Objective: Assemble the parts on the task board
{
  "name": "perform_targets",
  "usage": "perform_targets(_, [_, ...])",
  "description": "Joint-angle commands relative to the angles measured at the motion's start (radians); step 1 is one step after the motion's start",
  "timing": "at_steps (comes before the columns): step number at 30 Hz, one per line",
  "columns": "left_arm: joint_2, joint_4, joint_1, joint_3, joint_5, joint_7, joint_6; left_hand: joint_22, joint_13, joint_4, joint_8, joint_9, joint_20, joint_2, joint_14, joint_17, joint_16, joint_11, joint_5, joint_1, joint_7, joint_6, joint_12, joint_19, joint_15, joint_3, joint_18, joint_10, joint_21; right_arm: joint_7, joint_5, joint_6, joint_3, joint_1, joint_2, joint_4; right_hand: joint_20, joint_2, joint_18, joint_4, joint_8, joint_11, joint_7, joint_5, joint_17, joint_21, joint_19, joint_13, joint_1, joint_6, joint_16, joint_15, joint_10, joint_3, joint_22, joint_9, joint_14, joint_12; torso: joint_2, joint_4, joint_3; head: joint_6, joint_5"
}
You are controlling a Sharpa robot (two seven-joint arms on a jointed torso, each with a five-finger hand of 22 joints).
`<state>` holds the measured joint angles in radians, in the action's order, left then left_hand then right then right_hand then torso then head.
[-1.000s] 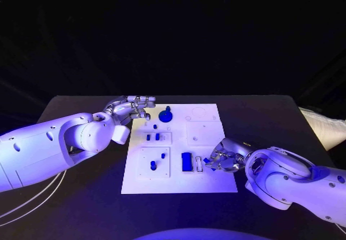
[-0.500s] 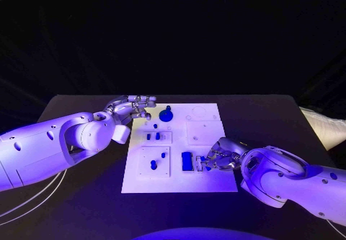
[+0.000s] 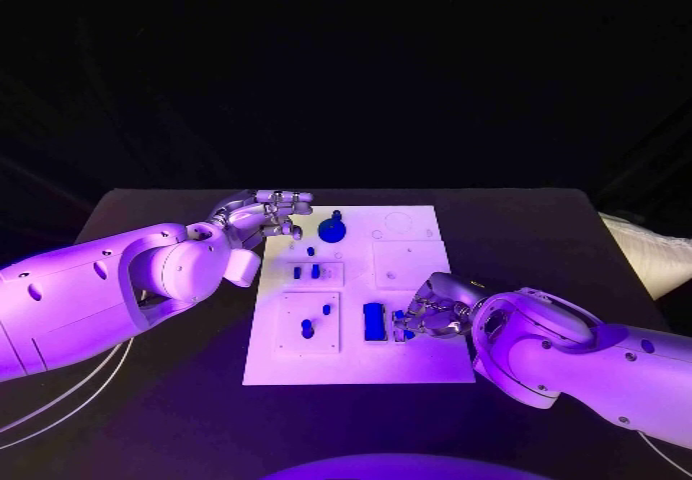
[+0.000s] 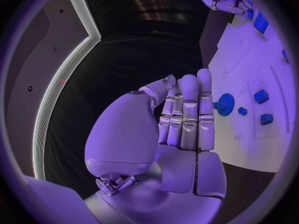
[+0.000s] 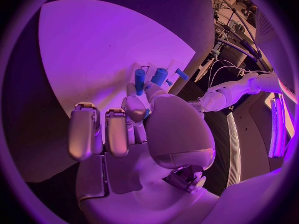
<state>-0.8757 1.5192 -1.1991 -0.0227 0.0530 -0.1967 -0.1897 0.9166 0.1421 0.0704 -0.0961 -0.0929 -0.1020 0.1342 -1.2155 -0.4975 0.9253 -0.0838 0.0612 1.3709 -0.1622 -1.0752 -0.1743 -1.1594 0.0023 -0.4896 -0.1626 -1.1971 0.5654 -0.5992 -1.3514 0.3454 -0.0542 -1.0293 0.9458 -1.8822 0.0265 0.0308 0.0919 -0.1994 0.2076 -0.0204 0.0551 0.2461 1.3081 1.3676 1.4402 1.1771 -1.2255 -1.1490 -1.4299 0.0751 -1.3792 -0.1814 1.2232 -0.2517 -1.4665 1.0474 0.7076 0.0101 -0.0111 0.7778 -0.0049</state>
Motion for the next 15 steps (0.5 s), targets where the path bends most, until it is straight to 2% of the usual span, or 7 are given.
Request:
perform_targets(1, [0.000, 0.004, 0.000, 0.001, -0.005, 0.001, 0.014, -0.001, 0.001, 0.002, -0.001, 0.001, -0.001, -0.012, 0.008, 0.002, -0.005, -0.002, 0.004, 0.004, 0.000, 0.007, -0.005, 0.004, 0.000, 0.005, -0.020, 0.007, -0.004, -0.009, -0.017, -0.032, 0.000, 0.000, -0.005, 0.004, -0.002, -0.002, -0.021, -0.008, 0.004, 0.001, 0.001, 0.004, 0.067, 0.007, 0.005, 0.003, 0.010, -0.009, -0.006, 0.010, -0.010, -0.001, 0.001, -0.002, -0.070, 0.006, 0.000, 0.0004, 0.0001, 0.002, 0.001])
perform_targets(15, [0.000, 0.004, 0.000, 0.001, -0.006, 0.004, 0.016, -0.001, 0.001, 0.002, -0.001, 0.002, -0.001, -0.012, 0.008, 0.003, -0.005, -0.002, 0.004, 0.004, -0.001, 0.008, -0.006, 0.004, 0.001, 0.005, -0.020, 0.008, -0.005, -0.008, -0.017, -0.059, 0.000, 0.000, -0.013, 0.007, -0.004, -0.008, -0.023, -0.028, 0.010, -0.002, -0.002, 0.003, 0.083, 0.013, 0.009, 0.024, 0.040, -0.018, -0.018, 0.013, -0.024, 0.012, 0.012, -0.014, -0.073, 0.027, 0.000, -0.0004, 0.0006, 0.003, 0.003])
